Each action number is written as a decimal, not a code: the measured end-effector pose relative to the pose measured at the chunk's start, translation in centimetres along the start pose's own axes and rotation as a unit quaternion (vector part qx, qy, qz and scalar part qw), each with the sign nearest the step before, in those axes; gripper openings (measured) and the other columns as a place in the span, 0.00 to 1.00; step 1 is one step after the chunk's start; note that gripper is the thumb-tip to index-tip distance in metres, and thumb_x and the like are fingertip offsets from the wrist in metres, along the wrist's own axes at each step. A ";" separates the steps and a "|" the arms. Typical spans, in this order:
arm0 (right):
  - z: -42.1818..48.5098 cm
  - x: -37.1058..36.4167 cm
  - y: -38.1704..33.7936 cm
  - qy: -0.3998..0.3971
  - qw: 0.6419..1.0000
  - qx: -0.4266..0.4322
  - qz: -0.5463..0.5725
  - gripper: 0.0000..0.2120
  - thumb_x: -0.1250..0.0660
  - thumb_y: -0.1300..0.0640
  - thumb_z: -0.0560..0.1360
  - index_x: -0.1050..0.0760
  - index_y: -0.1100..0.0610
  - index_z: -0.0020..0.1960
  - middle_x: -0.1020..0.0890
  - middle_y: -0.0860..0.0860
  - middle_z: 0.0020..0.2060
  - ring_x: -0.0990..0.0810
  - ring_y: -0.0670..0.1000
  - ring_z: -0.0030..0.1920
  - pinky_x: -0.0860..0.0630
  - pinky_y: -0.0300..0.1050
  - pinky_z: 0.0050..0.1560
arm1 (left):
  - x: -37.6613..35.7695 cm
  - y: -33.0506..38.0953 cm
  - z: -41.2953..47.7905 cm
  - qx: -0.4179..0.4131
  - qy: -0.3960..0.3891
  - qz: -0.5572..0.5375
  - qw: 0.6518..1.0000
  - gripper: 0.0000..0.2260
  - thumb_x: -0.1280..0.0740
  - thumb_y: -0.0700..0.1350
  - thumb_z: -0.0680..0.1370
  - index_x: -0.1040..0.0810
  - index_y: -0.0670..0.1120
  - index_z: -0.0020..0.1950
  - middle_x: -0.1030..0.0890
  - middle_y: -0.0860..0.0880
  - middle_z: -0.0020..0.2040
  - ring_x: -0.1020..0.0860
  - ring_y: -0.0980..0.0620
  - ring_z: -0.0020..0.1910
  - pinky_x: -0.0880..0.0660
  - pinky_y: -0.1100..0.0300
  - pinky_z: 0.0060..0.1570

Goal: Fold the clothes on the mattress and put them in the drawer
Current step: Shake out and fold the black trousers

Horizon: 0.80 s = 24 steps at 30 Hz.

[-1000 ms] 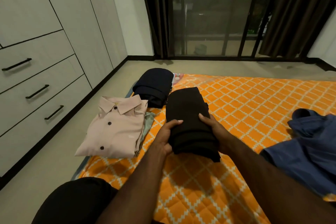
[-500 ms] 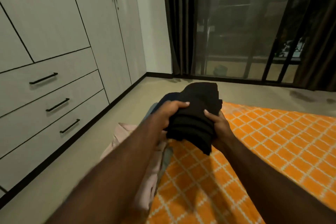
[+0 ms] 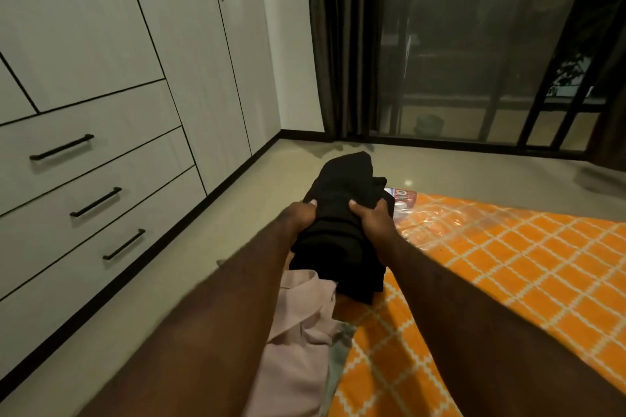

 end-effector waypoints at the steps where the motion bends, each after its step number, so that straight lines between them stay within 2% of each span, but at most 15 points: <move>1: 0.1 0.1 0.1 0.024 0.999 0.002 -0.044 0.41 0.27 0.40 0.72 0.39 0.56 0.77 0.25 0.56 0.70 0.23 0.61 0.66 0.26 0.60 0.68 | -0.2 0.1 -0.2 -0.009 -0.002 0.024 1.000 0.27 0.46 0.55 0.86 0.36 0.38 0.78 0.32 0.37 0.76 0.32 0.38 0.74 0.35 0.48 0.74; 3: -0.3 0.4 -0.6 0.085 0.983 0.015 -0.163 0.41 0.31 0.36 0.75 0.41 0.56 0.78 0.26 0.58 0.70 0.25 0.63 0.67 0.26 0.59 0.67 | -0.3 0.4 0.0 -0.011 0.001 0.069 0.998 0.28 0.48 0.56 0.86 0.37 0.39 0.79 0.34 0.37 0.78 0.33 0.38 0.75 0.36 0.48 0.75; 5: -0.9 0.7 -1.4 0.131 0.952 0.026 -0.277 0.41 0.33 0.37 0.77 0.46 0.56 0.79 0.26 0.61 0.69 0.25 0.65 0.67 0.26 0.59 0.64 | -0.1 0.6 0.3 -0.005 0.021 0.123 0.992 0.30 0.47 0.59 0.85 0.39 0.40 0.80 0.35 0.37 0.78 0.34 0.37 0.75 0.36 0.47 0.74; 8: -1.7 1.4 -3.3 0.149 0.922 0.061 -0.353 0.42 0.32 0.46 0.77 0.52 0.51 0.82 0.34 0.62 0.75 0.32 0.67 0.73 0.28 0.63 0.66 | 0.7 1.0 0.0 -0.055 0.074 0.186 0.978 0.31 0.43 0.62 0.82 0.39 0.44 0.79 0.34 0.37 0.75 0.32 0.35 0.72 0.32 0.43 0.71; 9: -1.7 1.5 -4.2 0.147 0.906 0.099 -0.384 0.40 0.32 0.50 0.77 0.51 0.49 0.82 0.39 0.61 0.77 0.37 0.66 0.75 0.29 0.65 0.67 | 1.0 1.2 -0.1 -0.084 0.086 0.182 0.976 0.31 0.41 0.62 0.82 0.40 0.46 0.79 0.34 0.37 0.75 0.32 0.35 0.72 0.32 0.43 0.70; 11: -1.3 1.3 -6.5 0.137 0.849 0.202 -0.469 0.34 0.36 0.54 0.77 0.43 0.49 0.81 0.45 0.59 0.81 0.46 0.64 0.80 0.35 0.66 0.73 | 1.3 2.1 0.0 -0.145 0.088 0.186 0.968 0.32 0.40 0.60 0.81 0.42 0.48 0.81 0.38 0.40 0.78 0.36 0.37 0.76 0.35 0.43 0.73; 13: -0.3 0.3 -8.4 0.086 0.794 0.278 -0.533 0.27 0.40 0.52 0.82 0.39 0.51 0.80 0.47 0.57 0.82 0.53 0.60 0.82 0.43 0.64 0.77 | 1.3 3.3 0.0 -0.200 0.077 0.232 0.949 0.32 0.40 0.56 0.81 0.47 0.49 0.83 0.46 0.44 0.82 0.44 0.41 0.80 0.41 0.43 0.76; 15: 1.1 -0.8 -9.2 0.026 0.757 0.293 -0.584 0.26 0.45 0.49 0.85 0.41 0.52 0.81 0.49 0.55 0.83 0.57 0.58 0.83 0.47 0.63 0.79 | 0.4 4.6 0.1 -0.234 0.055 0.304 0.922 0.33 0.42 0.53 0.81 0.51 0.49 0.83 0.53 0.47 0.84 0.52 0.42 0.82 0.46 0.41 0.78; 18: 3.6 -1.4 -7.6 -0.027 0.747 0.240 -0.620 0.29 0.49 0.45 0.86 0.49 0.54 0.83 0.51 0.53 0.83 0.58 0.57 0.83 0.49 0.62 0.79 | -2.3 4.9 0.6 -0.249 0.003 0.391 0.886 0.32 0.46 0.53 0.83 0.57 0.48 0.84 0.59 0.47 0.84 0.59 0.43 0.82 0.53 0.43 0.78; 21: 6.0 -0.7 -3.1 -0.076 0.776 0.150 -0.608 0.31 0.56 0.41 0.85 0.53 0.54 0.84 0.55 0.52 0.83 0.60 0.57 0.82 0.52 0.62 0.81 | -4.6 3.3 1.3 -0.239 -0.032 0.413 0.878 0.31 0.49 0.52 0.84 0.59 0.47 0.83 0.61 0.48 0.83 0.61 0.46 0.82 0.58 0.46 0.79; 24: 7.5 0.0 0.2 -0.073 0.789 0.157 -0.589 0.36 0.61 0.39 0.80 0.51 0.54 0.84 0.54 0.52 0.83 0.59 0.57 0.82 0.54 0.63 0.81 | -5.4 2.5 1.4 -0.248 -0.041 0.419 0.872 0.31 0.48 0.53 0.84 0.59 0.47 0.83 0.62 0.48 0.83 0.62 0.46 0.82 0.59 0.47 0.78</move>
Point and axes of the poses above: each hand's wrist, its own z-axis towards the middle knuckle, its own x-axis out of the back of the hand, y = z × x, the point moved 3 cm from there along z, towards the middle knuckle
